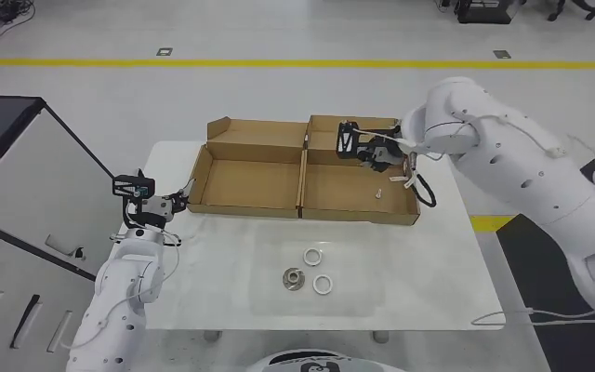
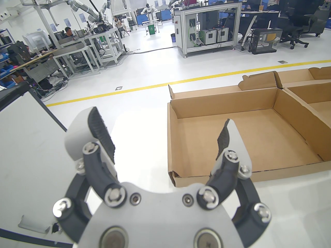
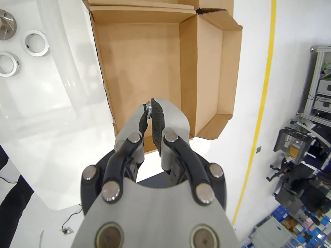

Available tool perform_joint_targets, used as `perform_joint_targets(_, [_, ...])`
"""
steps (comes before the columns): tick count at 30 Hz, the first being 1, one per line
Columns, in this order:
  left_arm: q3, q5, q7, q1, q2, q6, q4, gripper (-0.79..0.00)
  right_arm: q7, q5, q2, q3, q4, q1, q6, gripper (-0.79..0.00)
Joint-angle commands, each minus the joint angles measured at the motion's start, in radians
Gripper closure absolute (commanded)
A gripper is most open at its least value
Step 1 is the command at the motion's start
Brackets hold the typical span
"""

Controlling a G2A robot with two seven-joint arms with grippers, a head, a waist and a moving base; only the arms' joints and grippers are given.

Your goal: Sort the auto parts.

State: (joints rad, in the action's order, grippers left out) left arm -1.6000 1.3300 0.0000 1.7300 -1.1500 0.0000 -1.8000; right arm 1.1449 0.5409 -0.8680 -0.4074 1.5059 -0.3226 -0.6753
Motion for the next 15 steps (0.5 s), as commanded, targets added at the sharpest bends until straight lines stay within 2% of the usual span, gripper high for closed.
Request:
perform_joint_targets(1, [0.0, 0.0, 0.0, 0.0, 0.0, 0.0, 0.0, -0.785, -0.006, -0.001, -0.008, 0.04, -0.024, 0.019, -0.006, 0.0])
perform_joint_targets(6, [0.0, 0.0, 0.0, 0.0, 0.0, 0.0, 0.0, -0.785, -0.033, -0.03, -0.031, 0.104, -0.079, 0.057, -0.033, 0.0])
perform_joint_targets(15, [0.0, 0.0, 0.0, 0.0, 0.0, 0.0, 0.0, -0.785, -0.035, -0.033, -0.032, 0.106, -0.082, 0.059, -0.035, 0.0])
